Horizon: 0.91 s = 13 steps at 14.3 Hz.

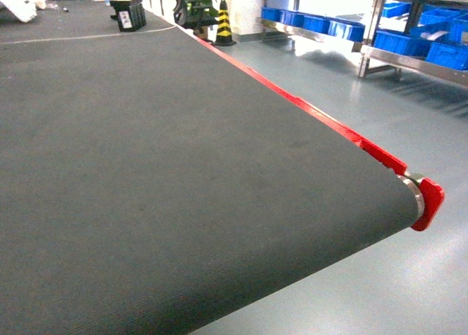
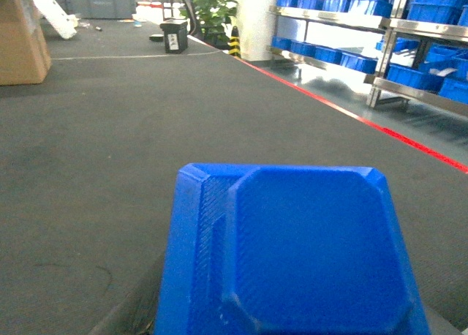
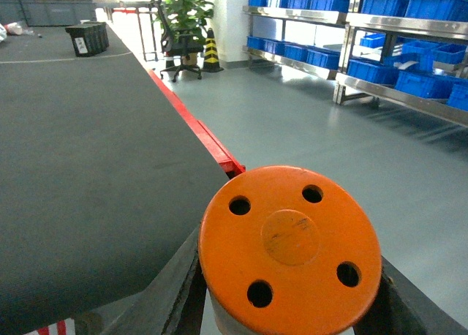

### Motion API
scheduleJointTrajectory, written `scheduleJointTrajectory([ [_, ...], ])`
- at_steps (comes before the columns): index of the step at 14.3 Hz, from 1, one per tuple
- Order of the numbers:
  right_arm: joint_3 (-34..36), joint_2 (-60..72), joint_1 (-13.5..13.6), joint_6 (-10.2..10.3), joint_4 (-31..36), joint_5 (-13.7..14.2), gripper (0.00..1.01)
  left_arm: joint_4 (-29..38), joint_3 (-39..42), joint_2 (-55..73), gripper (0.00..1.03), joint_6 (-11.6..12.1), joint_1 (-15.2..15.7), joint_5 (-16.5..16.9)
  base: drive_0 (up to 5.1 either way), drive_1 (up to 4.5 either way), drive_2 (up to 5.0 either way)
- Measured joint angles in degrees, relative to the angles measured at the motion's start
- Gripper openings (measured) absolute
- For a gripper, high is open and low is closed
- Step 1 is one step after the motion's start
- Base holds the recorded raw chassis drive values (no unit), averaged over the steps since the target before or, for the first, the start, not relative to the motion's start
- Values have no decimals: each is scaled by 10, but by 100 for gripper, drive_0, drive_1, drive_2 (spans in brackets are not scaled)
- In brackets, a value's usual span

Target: Sort blue parts and orange caps into right shelf containers

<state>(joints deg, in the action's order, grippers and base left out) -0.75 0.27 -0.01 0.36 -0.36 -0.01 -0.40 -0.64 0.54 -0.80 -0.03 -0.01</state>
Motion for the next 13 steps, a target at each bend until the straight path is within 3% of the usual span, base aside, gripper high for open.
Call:
scheduleJointTrajectory([
  [13,0,0,0,0,0,0,46,0,0,0,42,0,0,0,-159,-159,-159],
])
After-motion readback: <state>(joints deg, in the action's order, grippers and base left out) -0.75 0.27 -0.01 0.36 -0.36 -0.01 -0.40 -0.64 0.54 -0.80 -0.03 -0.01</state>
